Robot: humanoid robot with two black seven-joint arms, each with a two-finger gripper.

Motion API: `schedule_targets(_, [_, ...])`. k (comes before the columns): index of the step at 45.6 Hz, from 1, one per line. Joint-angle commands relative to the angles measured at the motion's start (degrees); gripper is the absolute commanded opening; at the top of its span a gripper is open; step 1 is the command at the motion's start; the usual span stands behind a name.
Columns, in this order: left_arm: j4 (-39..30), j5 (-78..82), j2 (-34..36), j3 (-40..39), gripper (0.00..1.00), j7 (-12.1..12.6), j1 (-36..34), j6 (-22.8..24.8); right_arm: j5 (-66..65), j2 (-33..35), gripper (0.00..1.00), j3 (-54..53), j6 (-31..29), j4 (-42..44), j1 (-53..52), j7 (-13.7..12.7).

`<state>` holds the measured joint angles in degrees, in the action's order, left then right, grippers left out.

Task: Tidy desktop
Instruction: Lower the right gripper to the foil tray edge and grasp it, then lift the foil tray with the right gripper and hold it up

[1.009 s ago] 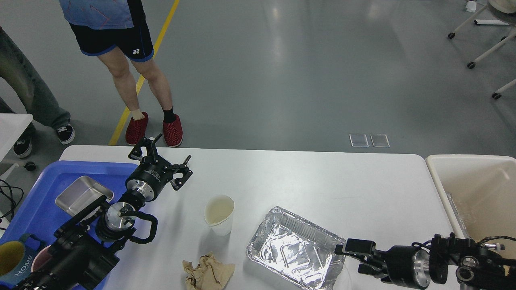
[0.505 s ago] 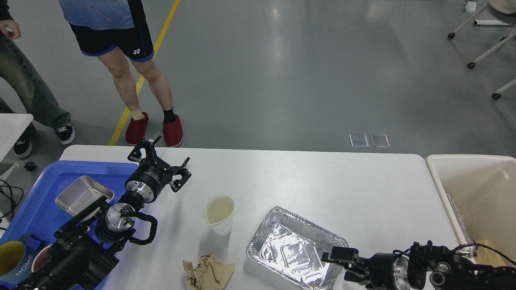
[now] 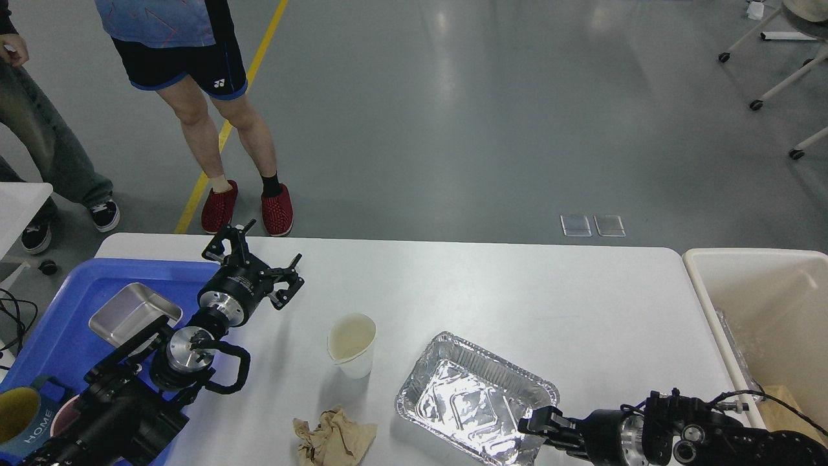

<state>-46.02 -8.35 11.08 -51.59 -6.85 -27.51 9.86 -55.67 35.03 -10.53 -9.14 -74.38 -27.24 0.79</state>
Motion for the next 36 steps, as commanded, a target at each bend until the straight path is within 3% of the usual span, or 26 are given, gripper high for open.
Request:
schedule_targets(1, [0.0, 0.0, 0.0, 0.0, 0.97, 0.0, 0.1, 0.0, -0.3, -1.6, 0.00, 0.5, 0.0, 2.0, 0.1, 0.0])
schedule_targets(23, [0.0, 0.0, 0.0, 0.0, 0.97, -0.3, 0.6, -0.3, -0.2, -0.6, 0.00, 1.0, -1.5, 4.1, -6.4, 0.3])
schedule_targets(36, [0.0, 0.0, 0.1, 0.0, 0.97, -0.3, 0.5, -0.3, 0.3, 2.4, 0.00, 4.6, -13.1, 8.2, -20.6, -0.3])
